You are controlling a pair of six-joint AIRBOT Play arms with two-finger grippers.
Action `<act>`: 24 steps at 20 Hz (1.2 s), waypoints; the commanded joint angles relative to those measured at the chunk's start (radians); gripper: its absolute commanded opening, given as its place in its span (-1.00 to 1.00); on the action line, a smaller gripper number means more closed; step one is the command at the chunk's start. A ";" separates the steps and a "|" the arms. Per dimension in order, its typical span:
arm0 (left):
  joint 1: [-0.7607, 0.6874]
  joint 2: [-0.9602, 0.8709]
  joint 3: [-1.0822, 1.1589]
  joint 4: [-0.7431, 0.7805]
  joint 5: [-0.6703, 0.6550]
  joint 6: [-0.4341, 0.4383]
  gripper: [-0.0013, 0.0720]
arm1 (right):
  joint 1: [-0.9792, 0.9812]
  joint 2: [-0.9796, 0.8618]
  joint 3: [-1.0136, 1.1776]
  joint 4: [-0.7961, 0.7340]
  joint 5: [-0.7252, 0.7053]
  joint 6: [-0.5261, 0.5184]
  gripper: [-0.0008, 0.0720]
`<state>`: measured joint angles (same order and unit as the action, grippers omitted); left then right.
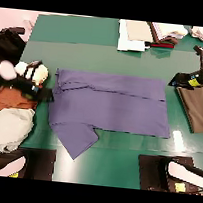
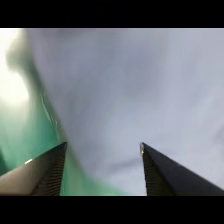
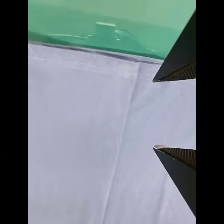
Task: Fold the shirts.
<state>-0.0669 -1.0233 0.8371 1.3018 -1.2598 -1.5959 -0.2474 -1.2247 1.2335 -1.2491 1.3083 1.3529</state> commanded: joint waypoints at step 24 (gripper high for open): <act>0.000 0.287 -0.429 -0.386 0.132 0.079 -0.90 | -0.075 0.253 -0.241 -0.040 0.107 0.014 0.25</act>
<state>-0.0673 -0.7376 0.3519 0.8978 -1.0866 -1.5543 -0.2771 -0.9947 1.0725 -1.2392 1.3464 1.3689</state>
